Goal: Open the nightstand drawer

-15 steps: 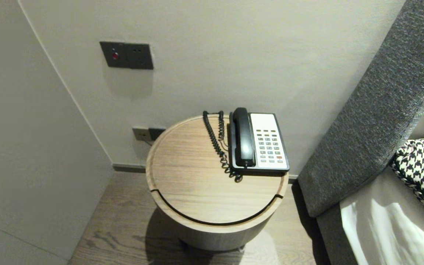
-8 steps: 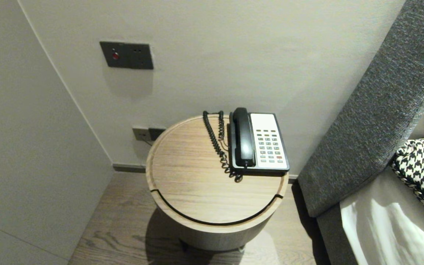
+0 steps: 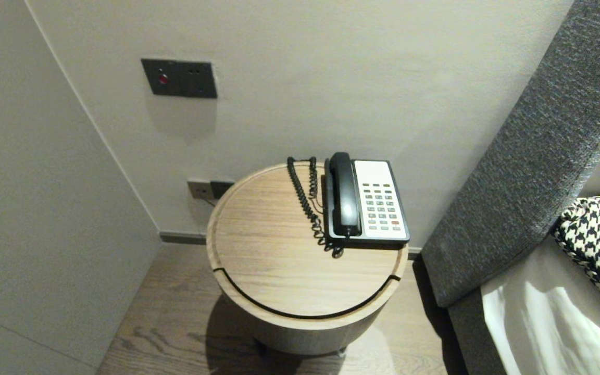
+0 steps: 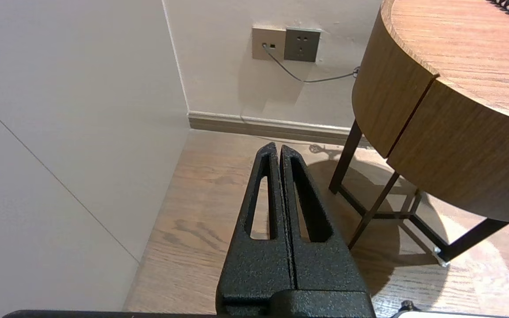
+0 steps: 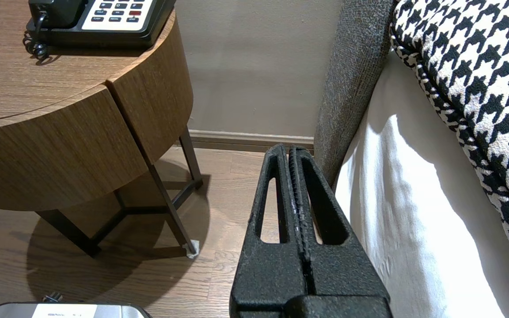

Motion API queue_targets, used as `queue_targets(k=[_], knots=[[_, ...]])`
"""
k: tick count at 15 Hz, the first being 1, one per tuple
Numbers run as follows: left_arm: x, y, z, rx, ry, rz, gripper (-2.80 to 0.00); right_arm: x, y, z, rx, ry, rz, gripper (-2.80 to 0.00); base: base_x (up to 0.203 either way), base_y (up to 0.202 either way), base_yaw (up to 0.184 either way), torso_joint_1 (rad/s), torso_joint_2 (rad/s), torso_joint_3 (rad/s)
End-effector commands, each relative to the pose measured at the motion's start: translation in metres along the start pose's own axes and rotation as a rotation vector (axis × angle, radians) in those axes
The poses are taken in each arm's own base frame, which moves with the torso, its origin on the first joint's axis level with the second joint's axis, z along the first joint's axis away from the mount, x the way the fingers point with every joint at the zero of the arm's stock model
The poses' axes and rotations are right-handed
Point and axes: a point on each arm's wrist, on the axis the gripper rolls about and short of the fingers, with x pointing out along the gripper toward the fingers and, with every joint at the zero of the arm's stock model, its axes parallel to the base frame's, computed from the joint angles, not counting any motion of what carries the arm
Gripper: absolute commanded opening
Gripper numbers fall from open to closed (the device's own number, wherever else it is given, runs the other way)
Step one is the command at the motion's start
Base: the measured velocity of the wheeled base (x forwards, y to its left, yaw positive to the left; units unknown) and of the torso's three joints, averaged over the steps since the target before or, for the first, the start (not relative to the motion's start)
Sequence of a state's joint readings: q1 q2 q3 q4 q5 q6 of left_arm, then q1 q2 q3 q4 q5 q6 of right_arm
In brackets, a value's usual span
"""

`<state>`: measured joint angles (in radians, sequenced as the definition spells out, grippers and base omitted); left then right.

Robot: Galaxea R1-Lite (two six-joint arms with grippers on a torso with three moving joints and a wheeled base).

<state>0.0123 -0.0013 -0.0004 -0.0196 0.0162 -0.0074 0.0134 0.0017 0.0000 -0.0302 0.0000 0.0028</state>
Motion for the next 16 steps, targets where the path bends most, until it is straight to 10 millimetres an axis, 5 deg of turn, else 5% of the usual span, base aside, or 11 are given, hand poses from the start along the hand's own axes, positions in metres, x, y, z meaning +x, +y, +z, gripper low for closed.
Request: queue_targets(k=[1,16], knots=[[0.0,0.0,-0.0001,0.0,0.0,0.001,-2.8,0.001,0.0,-0.0038,0.0,0.015,0.0,-2.8,0.0,0.0,0.0,0.0,0.0,0.0],[-0.0002,0.0,0.0008,0.0,-0.003,0.001,-2.8,0.0009,0.0,-0.0035,-0.003,0.015,0.0,-2.8,0.0,0.0,0.0,0.0,0.0,0.0]])
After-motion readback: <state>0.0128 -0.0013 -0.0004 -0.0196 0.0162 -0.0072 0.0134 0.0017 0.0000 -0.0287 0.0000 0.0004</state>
